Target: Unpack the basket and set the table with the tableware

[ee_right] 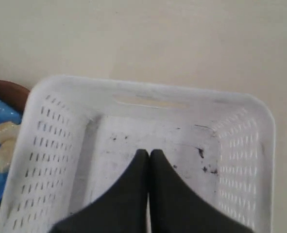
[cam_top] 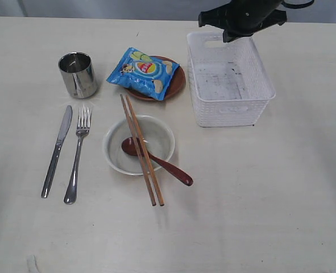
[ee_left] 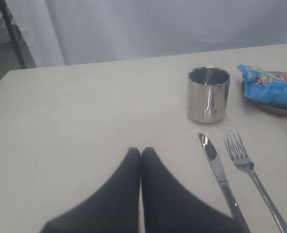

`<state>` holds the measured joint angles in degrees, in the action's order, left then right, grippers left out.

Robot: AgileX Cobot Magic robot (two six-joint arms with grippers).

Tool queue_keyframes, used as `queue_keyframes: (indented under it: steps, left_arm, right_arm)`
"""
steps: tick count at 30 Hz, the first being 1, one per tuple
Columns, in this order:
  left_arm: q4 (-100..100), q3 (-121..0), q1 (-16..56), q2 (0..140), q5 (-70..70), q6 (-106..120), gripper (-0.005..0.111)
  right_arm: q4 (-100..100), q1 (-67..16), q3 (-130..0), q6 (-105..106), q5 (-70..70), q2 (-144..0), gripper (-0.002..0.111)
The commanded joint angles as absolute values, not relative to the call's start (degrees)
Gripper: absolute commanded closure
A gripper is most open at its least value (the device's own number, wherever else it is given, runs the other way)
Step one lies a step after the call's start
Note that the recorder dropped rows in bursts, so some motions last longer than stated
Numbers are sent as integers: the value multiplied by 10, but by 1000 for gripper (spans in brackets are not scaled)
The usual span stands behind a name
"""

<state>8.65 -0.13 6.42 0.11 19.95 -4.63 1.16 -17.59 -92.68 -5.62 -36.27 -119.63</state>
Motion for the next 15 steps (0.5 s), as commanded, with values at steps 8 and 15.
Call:
queue_keyframes:
  steps: [8, 15]
  left_arm:
    - [86, 0, 68, 0, 199, -48, 107]
    - [86, 0, 68, 0, 199, -48, 107]
  right_arm:
    - [-61, -139, -980, -113, -424, -1237, 109]
    - [-61, -113, -979, -114, -435, -1237, 109]
